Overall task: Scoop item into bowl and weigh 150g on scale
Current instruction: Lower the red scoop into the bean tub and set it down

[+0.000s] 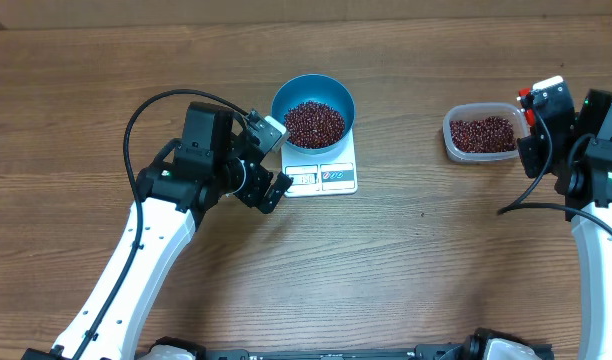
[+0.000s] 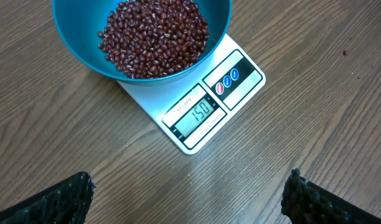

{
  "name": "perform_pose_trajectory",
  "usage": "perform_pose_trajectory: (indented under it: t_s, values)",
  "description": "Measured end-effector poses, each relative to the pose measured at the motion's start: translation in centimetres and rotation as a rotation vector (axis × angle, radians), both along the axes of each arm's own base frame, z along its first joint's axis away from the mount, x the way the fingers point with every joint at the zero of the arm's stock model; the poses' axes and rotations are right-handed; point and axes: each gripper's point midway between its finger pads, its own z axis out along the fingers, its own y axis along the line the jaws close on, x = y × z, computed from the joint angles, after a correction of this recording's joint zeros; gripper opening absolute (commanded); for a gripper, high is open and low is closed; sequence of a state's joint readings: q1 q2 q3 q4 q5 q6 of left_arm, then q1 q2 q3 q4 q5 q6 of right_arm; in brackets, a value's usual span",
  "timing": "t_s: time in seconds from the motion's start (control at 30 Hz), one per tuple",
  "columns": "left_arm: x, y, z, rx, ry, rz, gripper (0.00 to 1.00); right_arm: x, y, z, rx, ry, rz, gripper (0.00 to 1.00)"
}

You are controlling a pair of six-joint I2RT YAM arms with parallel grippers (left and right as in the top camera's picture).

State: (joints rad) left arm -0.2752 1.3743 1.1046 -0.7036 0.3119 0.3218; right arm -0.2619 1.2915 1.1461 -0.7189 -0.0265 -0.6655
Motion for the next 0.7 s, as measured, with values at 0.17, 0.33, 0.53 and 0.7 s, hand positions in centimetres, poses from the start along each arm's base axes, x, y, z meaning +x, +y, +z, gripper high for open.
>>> perform_pose_trajectory:
  t_s: [0.17, 0.33, 0.53, 0.7]
  values:
    - [0.0, 0.0, 0.0, 0.0, 0.0, 0.0, 1.0, 0.1, 0.4, 0.1, 0.034, -0.011, -0.002, 0.04]
    - [0.0, 0.0, 0.0, 0.0, 0.0, 0.0, 1.0, 0.6, 1.1, 0.4, 0.263, -0.063, -0.173, 0.04]
    - [0.0, 0.0, 0.0, 0.0, 0.0, 0.0, 1.0, 0.9, 1.5, -2.7, 0.645, -0.009, -0.571, 0.04]
    - [0.0, 0.0, 0.0, 0.0, 0.0, 0.0, 1.0, 1.8, 1.9, -6.1, 0.827, 0.07, -0.778, 0.04]
